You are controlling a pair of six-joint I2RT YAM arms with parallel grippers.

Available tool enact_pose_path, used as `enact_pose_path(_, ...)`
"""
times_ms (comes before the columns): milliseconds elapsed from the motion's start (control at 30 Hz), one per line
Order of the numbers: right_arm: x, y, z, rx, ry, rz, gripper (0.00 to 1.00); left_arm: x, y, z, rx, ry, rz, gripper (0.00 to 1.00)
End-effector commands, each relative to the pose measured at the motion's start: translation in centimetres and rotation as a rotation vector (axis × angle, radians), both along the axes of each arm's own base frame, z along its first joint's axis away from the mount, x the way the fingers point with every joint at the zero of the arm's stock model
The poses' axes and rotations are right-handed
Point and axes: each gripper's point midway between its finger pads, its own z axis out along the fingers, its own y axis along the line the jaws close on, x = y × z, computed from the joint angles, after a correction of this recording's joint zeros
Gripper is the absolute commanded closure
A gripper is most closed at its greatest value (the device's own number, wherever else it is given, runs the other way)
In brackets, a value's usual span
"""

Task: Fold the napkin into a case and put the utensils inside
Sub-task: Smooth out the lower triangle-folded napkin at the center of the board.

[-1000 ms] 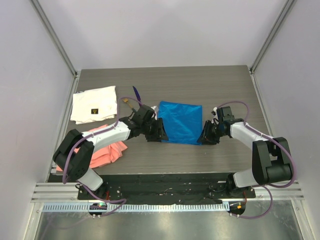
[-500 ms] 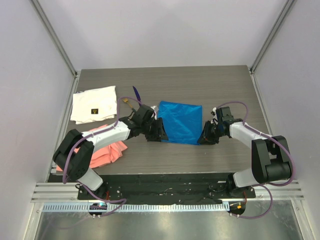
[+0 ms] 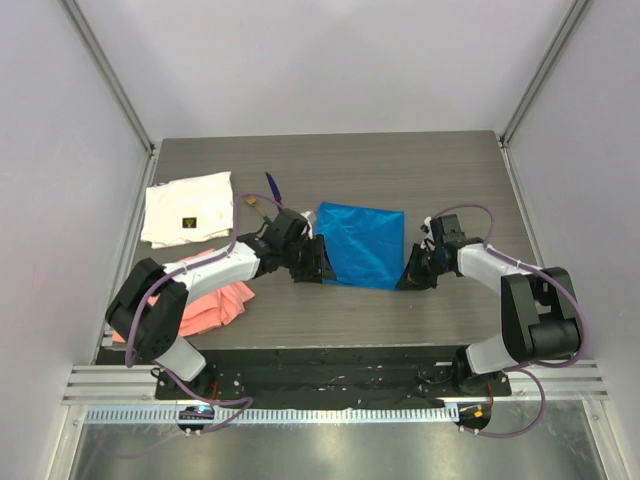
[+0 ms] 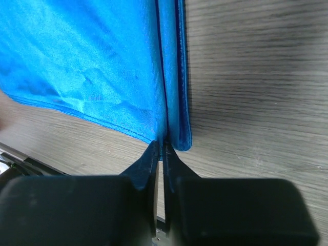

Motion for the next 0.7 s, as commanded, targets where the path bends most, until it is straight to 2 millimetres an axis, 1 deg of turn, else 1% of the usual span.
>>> enact_pose_path(0, 1.5, 0.0, 1.3, -0.012, -0.055, -0.006, 0.95, 0.6, -0.3, 1.5, -0.045, -0.05, -0.017, 0.5)
enact_pose_path(33, 1.7, -0.1, 1.8, -0.016, -0.067, -0.003, 0.99, 0.6, -0.3, 1.6, -0.046, -0.051, -0.017, 0.5)
enact_pose_path(133, 2.0, -0.8, 2.6, -0.056, -0.081, -0.016, 0.99, 0.7, -0.3, 1.4, -0.049, -0.048, -0.021, 0.5)
enact_pose_path(200, 2.0, -0.9, 2.5, -0.063, -0.079, -0.017, 0.99, 1.0, -0.8, 1.5, -0.063, -0.055, -0.025, 0.5)
enact_pose_path(233, 2.0, -0.8, 2.5, -0.057, -0.076, -0.016, 0.99, 1.1, -1.1, 1.1, -0.066, -0.038, -0.031, 0.51)
enact_pose_path(267, 1.9, -0.8, 2.4, -0.052, -0.067, -0.015, 0.99, 1.2, -1.5, 1.1, -0.075, -0.035, -0.036, 0.51)
enact_pose_path(300, 2.0, -0.7, 2.5, -0.05, -0.07, -0.012, 0.99, 1.8, -2.3, 1.7, -0.106, -0.057, -0.045, 0.51)
enact_pose_path(333, 2.1, -0.6, 2.5, -0.045, -0.071, -0.012, 0.99, 1.8, -3.0, 1.7, -0.132, -0.048, -0.076, 0.52)
enact_pose_path(367, 2.3, -0.6, 2.8, -0.041, -0.078, -0.013, 0.99, 2.0, -3.9, 2.4, -0.147, -0.074, -0.096, 0.5)
enact_pose_path(433, 2.5, -0.7, 2.9, -0.041, -0.081, -0.016, 0.98, 2.4, -4.9, 3.0, -0.144, -0.118, -0.116, 0.45)
enact_pose_path(467, 2.7, -0.8, 3.0, -0.04, -0.08, -0.021, 0.94, 2.4, -6.1, 3.9, -0.143, -0.17, -0.152, 0.43)
enact_pose_path(500, 2.8, -0.8, 3.1, -0.033, -0.08, -0.026, 0.78, 2.5, -6.7, 4.3, -0.143, -0.204, -0.164, 0.42)
enact_pose_path(533, 2.9, -1.0, 3.3, -0.026, -0.084, -0.039, 0.73, 2.5, -7.3, 4.7, -0.14, -0.234, -0.18, 0.41)
enact_pose_path(567, 3.3, -1.5, 3.6, -0.024, -0.095, -0.058, 0.71, 2.6, -8.5, 5.2, -0.128, -0.284, -0.196, 0.41)
enact_pose_path(600, 3.5, -2.0, 4.1, -0.027, -0.109, -0.09, 0.68, 2.6, -9.1, 5.5, -0.131, -0.311, -0.213, 0.41)
enact_pose_path(633, 3.7, -2.5, 4.4, -0.028, -0.12, -0.111, 0.68, 2.2, -10.3, 6.0, -0.147, -0.345, -0.236, 0.42)
enact_pose_path(667, 3.8, -3.5, 4.4, -0.03, -0.119, -0.152, 0.68, 2.6, -11.2, 5.7, -0.134, -0.371, -0.253, 0.44)
